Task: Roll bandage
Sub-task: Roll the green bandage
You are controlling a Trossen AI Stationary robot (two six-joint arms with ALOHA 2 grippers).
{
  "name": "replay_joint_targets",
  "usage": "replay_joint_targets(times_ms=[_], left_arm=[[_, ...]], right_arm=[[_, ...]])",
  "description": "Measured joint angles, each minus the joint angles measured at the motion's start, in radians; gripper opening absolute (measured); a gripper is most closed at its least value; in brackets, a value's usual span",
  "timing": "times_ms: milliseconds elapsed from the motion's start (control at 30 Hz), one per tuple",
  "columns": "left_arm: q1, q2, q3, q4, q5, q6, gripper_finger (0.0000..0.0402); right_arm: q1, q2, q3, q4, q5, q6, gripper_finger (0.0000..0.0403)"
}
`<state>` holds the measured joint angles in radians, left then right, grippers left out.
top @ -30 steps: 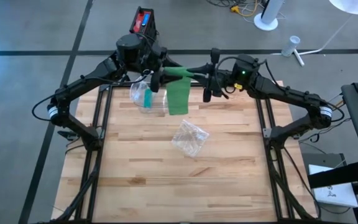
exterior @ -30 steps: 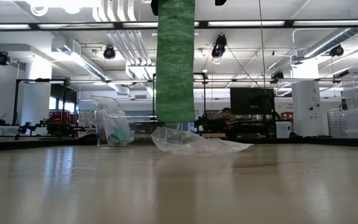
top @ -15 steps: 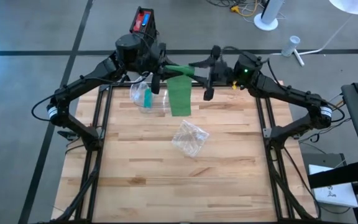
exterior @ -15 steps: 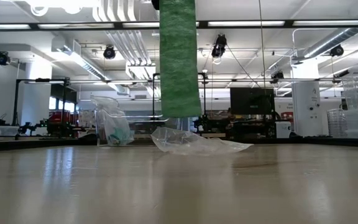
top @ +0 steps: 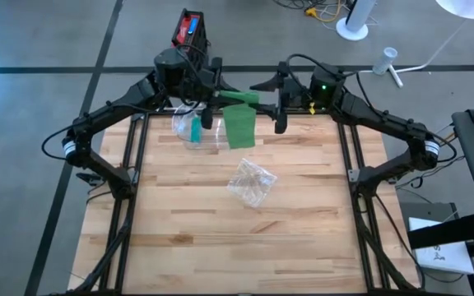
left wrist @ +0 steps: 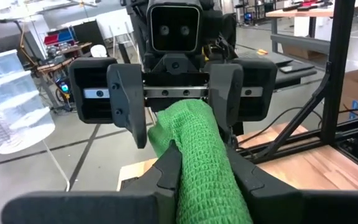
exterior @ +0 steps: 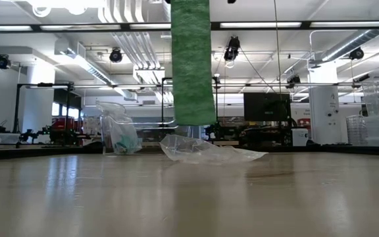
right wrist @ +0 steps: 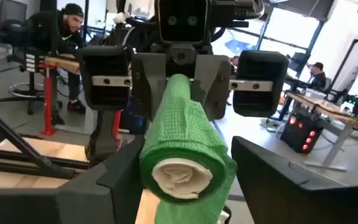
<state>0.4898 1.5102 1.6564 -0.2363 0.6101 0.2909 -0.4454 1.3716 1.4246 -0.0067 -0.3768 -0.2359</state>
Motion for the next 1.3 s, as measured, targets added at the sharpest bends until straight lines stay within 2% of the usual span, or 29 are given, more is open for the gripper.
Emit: replay_joint_targets(times_ms=[333,533,633,767,867,1000,1133,1300], left_arm=[[-0.012,0.003,-0.001,-0.006,-0.038,0.072,0.0053],[-0.016,0.003,-0.002,-0.013,-0.046,0.085,0.0054],[-0.017,0.0,-0.002,-0.019,-0.072,0.017,0.0111],[-0.007,-0.004,-0.003,-0.023,-0.053,-0.117,0.0224],[0.011,-0.004,-0.003,-0.023,0.016,-0.25,0.0301],[0.037,0.002,-0.003,-0.027,0.112,-0.398,0.0372],[0.056,0.004,-0.004,-0.033,0.113,-0.467,0.0388],[0.067,0.004,-0.004,-0.026,0.108,-0.473,0.0338]], right_arm=[[0.0,0.0,0.0,-0.026,-0.014,-0.005,0.0156],[0.0,0.003,0.001,-0.027,-0.022,-0.127,0.0079],[-0.001,0.003,0.001,-0.027,-0.013,-0.218,0.0035],[0.0,0.003,0.001,-0.018,0.01,-0.374,0.0033],[0.005,0.005,0.001,-0.018,0.043,-0.495,0.0033],[0.014,0.007,0.0,-0.01,0.048,-0.613,0.0033],[0.027,0.006,0.001,0.003,0.049,-0.698,0.0033],[0.029,0.006,0.0,0.007,0.062,-0.754,0.0033]])
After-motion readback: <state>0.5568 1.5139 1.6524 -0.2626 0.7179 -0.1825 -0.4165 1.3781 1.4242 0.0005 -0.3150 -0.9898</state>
